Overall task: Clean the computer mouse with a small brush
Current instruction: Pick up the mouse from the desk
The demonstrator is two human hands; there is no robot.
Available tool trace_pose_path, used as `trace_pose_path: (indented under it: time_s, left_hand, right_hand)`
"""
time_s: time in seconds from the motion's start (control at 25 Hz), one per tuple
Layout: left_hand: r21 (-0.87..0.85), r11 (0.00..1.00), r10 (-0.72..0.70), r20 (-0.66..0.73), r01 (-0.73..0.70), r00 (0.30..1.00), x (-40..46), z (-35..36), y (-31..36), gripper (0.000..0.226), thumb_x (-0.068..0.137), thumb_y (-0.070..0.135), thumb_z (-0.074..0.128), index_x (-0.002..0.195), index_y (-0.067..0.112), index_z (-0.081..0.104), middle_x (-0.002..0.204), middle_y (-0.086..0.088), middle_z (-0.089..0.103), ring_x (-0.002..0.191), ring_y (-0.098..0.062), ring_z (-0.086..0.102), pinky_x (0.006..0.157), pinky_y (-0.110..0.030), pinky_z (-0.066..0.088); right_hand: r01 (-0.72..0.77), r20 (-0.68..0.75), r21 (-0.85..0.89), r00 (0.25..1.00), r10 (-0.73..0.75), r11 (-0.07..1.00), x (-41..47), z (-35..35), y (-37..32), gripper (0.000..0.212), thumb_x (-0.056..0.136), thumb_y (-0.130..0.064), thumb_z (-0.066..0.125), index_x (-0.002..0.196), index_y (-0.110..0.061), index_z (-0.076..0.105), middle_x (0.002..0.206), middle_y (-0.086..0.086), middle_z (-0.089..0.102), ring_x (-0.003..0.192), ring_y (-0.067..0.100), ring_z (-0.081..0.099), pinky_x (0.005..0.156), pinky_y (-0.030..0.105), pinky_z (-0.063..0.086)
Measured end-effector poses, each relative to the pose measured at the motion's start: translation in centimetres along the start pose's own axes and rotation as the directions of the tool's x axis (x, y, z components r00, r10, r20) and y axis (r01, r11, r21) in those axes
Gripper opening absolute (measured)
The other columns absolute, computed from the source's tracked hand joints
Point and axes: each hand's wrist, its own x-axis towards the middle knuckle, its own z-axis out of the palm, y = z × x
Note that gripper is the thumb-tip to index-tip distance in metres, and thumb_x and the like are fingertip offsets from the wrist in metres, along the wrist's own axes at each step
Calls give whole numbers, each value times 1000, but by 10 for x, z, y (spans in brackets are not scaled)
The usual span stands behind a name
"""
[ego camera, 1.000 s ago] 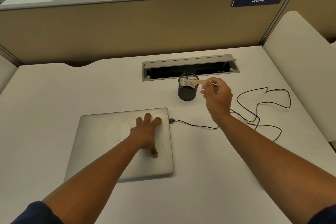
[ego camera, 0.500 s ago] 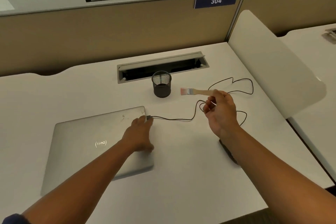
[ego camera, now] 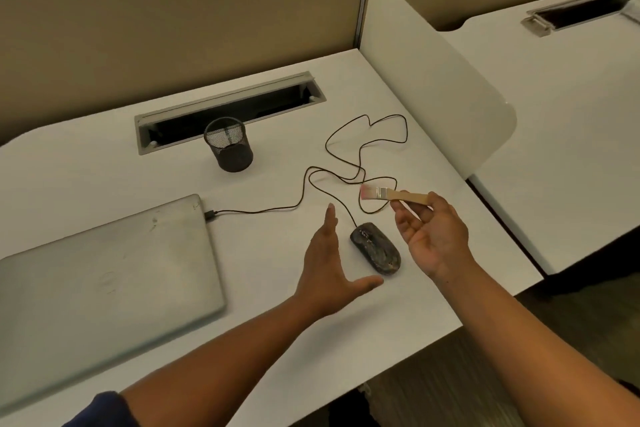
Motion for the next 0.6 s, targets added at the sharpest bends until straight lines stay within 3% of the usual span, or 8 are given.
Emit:
trace_pose_path:
  time_s: [0.32, 0.6]
  left_hand:
    - [33, 997, -75, -53, 76, 996, 18, 60, 6, 163, 55, 76, 92, 145, 58, -44, 174, -3, 20, 159, -25, 23, 128, -47, 20]
    - [59, 989, -129, -146, 139, 981, 27, 76, 6, 151, 55, 66, 88, 159, 46, -21, 157, 0, 39, 144, -21, 32, 117, -40, 21]
  right_hand:
    - [-3, -65, -52, 998, -1, 999, 18, -65, -19, 23, 102, -11, 67, 121, -10, 56, 111, 18, 78, 85, 29, 81, 63, 31, 62]
    - [-42, -68, -73, 997, 37, 996, 34, -85, -22, 21, 100, -11, 69, 118, -9, 58, 102, 14, 82, 81, 26, 81, 62, 29, 61]
